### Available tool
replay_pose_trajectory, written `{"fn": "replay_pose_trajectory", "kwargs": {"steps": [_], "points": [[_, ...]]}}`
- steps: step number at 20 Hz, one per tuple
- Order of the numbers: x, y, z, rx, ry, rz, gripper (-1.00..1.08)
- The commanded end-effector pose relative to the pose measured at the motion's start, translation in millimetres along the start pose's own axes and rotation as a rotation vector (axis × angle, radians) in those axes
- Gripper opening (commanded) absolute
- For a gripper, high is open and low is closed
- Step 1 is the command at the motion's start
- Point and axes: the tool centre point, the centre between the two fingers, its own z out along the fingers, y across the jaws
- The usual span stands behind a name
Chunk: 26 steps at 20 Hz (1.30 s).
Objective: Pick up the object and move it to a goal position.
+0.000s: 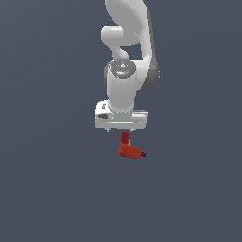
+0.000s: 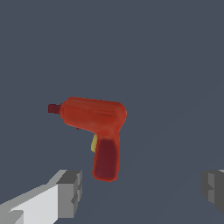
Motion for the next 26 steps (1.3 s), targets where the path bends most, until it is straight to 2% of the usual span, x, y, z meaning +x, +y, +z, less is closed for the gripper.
{"fn": "replay_pose_trajectory", "kwargs": {"steps": [1, 16, 26], "points": [[0, 0, 0, 0.0, 0.0, 0.0, 1.08], [-3, -8, 6, -0.008, -0.012, -0.031, 1.08], [4, -14, 14, 0.006, -0.039, -0.136, 1.08]]}}
